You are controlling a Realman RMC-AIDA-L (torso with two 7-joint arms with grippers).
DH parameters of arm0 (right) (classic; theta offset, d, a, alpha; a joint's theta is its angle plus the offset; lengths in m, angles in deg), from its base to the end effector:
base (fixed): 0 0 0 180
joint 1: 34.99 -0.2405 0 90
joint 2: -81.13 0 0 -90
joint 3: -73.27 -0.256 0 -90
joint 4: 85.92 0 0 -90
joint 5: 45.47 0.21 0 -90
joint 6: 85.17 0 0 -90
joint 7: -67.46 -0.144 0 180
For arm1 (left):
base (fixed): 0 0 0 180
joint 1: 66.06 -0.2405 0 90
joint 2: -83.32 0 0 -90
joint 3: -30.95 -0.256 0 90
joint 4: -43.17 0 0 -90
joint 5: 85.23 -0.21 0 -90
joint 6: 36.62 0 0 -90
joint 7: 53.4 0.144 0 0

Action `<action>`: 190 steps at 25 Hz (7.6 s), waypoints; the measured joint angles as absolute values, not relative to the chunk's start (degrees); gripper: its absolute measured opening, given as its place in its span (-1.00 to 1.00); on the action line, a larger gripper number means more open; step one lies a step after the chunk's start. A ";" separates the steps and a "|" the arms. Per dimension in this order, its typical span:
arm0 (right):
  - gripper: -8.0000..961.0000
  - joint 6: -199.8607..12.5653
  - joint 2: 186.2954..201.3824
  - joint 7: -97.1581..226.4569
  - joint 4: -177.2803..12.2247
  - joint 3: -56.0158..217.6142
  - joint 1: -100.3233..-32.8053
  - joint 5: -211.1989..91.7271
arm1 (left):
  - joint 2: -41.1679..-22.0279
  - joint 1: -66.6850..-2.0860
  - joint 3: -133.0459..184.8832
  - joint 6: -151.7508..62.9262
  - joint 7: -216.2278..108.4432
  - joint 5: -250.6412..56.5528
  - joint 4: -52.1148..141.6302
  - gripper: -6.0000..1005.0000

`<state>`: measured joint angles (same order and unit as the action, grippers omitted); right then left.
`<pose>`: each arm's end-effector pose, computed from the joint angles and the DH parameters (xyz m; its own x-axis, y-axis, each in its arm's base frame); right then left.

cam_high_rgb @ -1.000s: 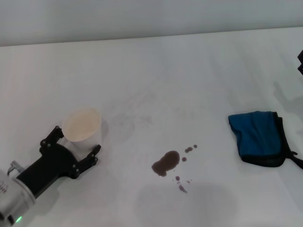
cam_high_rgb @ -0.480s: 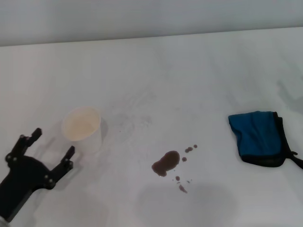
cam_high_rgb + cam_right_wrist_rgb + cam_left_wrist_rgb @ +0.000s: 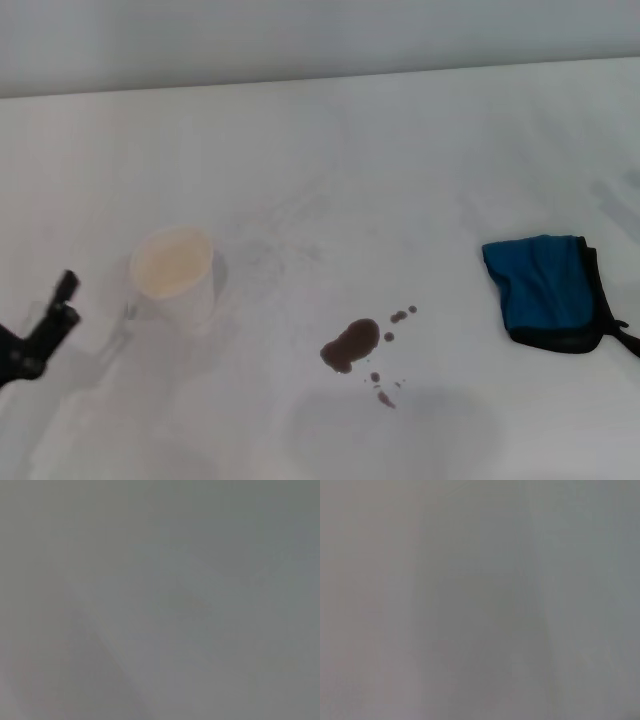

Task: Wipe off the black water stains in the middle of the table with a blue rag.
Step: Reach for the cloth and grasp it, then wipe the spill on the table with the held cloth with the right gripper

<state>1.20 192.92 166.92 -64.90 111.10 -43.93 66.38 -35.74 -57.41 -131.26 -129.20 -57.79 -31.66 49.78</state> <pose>0.3834 0.2468 0.0950 0.1633 -0.1848 -0.9691 -0.9338 -0.3458 -0.0915 -0.3334 0.1957 -0.0365 0.7444 -0.1668 0.6465 0.5429 -0.4126 -0.7315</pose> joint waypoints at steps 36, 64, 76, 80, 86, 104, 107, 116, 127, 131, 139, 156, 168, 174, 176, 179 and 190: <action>0.74 8.23 196.31 89.27 -7.79 143.22 -60.36 -15.95 | -35.39 -54.69 -131.21 -137.12 -57.46 -21.63 44.38 0.75; 0.53 1.27 196.58 70.94 -15.46 166.32 -66.30 -29.12 | -35.53 -52.71 -131.21 -136.69 -57.79 -19.98 43.08 0.75; 0.21 1.37 196.62 70.74 -15.77 169.36 -66.94 -29.20 | -35.51 -52.58 -131.21 -136.63 -57.79 -19.41 43.08 0.75; 0.15 1.41 196.61 70.51 -15.73 170.28 -67.10 -29.23 | -35.51 -52.60 -131.20 -136.63 -57.79 -19.40 43.08 0.75; 0.06 1.69 196.63 70.48 -15.65 170.54 -67.33 -29.22 | -35.51 -52.61 -131.20 -136.61 -57.79 -19.40 43.08 0.75; -0.62 1.20 196.52 70.81 -18.51 170.76 -68.90 -29.29 | -35.51 -52.40 -131.21 -136.11 -57.79 -18.78 43.08 0.75; -0.71 0.99 196.52 70.93 -19.30 170.76 -69.18 -29.21 | -35.51 -52.28 -131.21 -135.74 -57.79 -18.78 43.08 0.75; -0.73 1.45 196.61 71.58 -18.92 170.45 -69.21 -28.84 | -35.51 -52.21 -131.21 -135.24 -57.79 -18.78 43.08 0.75; -0.21 3.13 196.62 72.18 -17.02 170.41 -69.17 -28.58 | -35.51 -51.90 -131.21 -135.09 -57.79 -18.68 43.08 0.75; -0.21 3.02 196.62 72.27 -18.11 170.45 -69.54 -28.50 | -35.51 -51.81 -131.21 -135.02 -57.79 -18.62 43.08 0.75; -0.21 1.81 196.66 72.21 -21.10 170.67 -70.74 -28.44 | -35.51 -51.59 -131.21 -134.81 -57.79 -18.02 43.08 0.75; -0.61 2.46 196.65 72.33 -21.60 170.81 -71.12 -28.84 | -35.51 -51.32 -131.21 -134.50 -57.79 -17.99 43.08 0.75; -0.77 3.57 196.62 72.39 -16.99 170.81 -70.46 -29.06 | -35.51 -51.28 -131.20 -134.55 -57.79 -17.99 43.08 0.75; -0.77 3.11 196.84 72.35 -16.00 171.91 -70.69 -28.76 | -35.51 -51.21 -131.21 -134.53 -57.79 -17.99 43.08 0.75; -0.77 1.53 197.08 72.17 -15.84 173.39 -71.17 -28.18 | -35.51 -51.20 -131.21 -134.53 -57.79 -18.00 43.11 0.75; -0.77 0.21 197.13 71.96 -16.03 174.44 -71.73 -27.19 | -35.51 -51.15 -131.20 -134.53 -57.79 -18.00 43.21 0.75; -0.77 -6.57 197.32 71.51 -18.21 182.58 -75.41 -18.46 | -35.51 -51.08 -131.20 -134.52 -57.79 -18.00 43.32 0.75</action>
